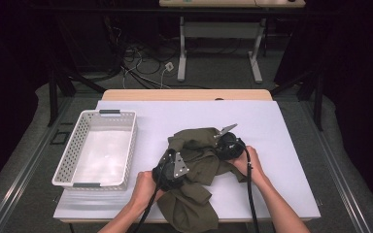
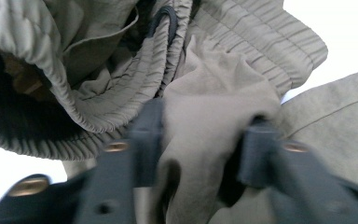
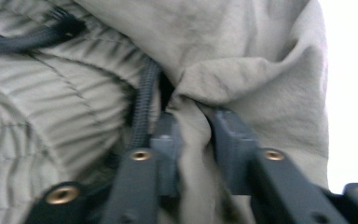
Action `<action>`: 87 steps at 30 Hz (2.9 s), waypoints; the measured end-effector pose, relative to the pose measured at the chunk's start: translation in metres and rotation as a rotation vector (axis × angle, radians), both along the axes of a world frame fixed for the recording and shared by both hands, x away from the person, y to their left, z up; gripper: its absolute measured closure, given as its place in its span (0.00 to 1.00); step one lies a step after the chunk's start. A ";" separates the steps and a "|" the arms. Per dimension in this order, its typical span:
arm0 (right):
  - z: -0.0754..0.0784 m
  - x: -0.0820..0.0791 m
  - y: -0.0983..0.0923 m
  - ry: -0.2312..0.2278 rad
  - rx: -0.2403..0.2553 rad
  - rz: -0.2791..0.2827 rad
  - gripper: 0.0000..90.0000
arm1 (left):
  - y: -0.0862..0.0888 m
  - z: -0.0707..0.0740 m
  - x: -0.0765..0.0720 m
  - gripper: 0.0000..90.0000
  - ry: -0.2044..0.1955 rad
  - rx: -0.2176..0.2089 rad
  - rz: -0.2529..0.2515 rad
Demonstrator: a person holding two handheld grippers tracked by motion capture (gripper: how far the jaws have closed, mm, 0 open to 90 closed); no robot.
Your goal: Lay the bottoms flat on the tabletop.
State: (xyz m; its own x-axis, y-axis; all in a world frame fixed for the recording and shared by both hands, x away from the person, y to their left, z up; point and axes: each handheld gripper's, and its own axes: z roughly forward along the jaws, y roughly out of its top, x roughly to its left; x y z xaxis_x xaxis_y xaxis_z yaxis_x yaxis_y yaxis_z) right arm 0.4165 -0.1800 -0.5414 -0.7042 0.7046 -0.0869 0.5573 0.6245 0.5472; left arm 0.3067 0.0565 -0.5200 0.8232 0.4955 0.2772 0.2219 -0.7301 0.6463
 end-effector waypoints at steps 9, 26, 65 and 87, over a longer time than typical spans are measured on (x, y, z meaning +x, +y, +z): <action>0.004 -0.002 0.001 0.000 -0.008 -0.040 0.99 | 0.018 0.002 0.009 0.94 -0.004 -0.089 0.061; 0.014 -0.011 -0.014 0.116 -0.035 -0.026 0.89 | 0.046 0.004 0.028 0.92 0.061 -0.125 0.175; 0.028 -0.006 -0.048 -0.089 0.015 -0.151 1.00 | 0.043 0.006 0.028 0.95 -0.023 -0.112 0.197; 0.036 -0.022 0.005 -0.170 0.015 0.091 0.42 | 0.028 0.011 0.007 0.55 -0.085 0.024 0.082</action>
